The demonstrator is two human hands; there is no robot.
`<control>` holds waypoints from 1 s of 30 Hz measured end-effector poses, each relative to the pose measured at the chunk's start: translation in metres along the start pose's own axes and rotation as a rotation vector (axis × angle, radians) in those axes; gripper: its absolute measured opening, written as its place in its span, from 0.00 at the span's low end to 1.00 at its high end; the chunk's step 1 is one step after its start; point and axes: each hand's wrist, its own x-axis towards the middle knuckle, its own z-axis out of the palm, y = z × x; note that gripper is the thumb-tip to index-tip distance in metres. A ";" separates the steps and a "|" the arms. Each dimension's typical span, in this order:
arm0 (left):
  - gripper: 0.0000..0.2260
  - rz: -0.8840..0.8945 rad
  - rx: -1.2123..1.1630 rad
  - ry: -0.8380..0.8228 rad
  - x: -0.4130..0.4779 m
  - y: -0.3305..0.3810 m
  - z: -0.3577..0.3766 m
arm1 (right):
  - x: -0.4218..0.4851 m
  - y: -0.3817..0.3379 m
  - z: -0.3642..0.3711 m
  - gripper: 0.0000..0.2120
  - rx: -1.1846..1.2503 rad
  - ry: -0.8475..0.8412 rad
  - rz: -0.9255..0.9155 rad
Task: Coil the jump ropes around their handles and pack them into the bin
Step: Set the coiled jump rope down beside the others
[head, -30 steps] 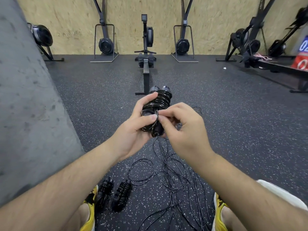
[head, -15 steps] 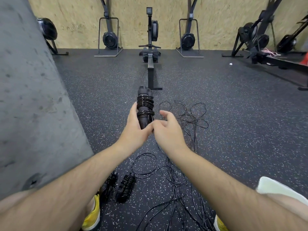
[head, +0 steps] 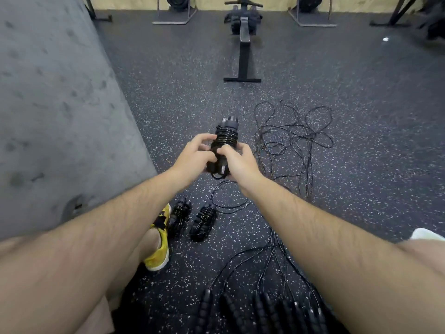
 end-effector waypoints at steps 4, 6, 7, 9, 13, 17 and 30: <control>0.18 -0.167 0.093 0.017 0.019 -0.078 0.023 | 0.026 0.076 0.006 0.19 0.045 0.047 0.206; 0.17 -0.246 0.158 0.019 0.025 -0.128 0.039 | 0.036 0.122 0.003 0.19 0.012 0.068 0.312; 0.16 -0.280 0.182 0.021 0.027 -0.155 0.049 | 0.042 0.146 0.002 0.20 -0.019 0.091 0.368; 0.17 -0.315 0.235 0.033 0.025 -0.196 0.062 | 0.047 0.183 -0.001 0.25 -0.016 0.124 0.490; 0.16 -0.401 0.350 0.013 0.023 -0.259 0.085 | 0.067 0.253 0.002 0.20 -0.124 0.132 0.632; 0.13 -0.423 0.467 0.038 0.020 -0.296 0.091 | 0.072 0.286 0.010 0.11 -0.254 0.051 0.621; 0.12 -0.294 0.788 0.028 0.030 -0.317 0.105 | 0.138 0.283 -0.034 0.08 -1.361 0.055 0.037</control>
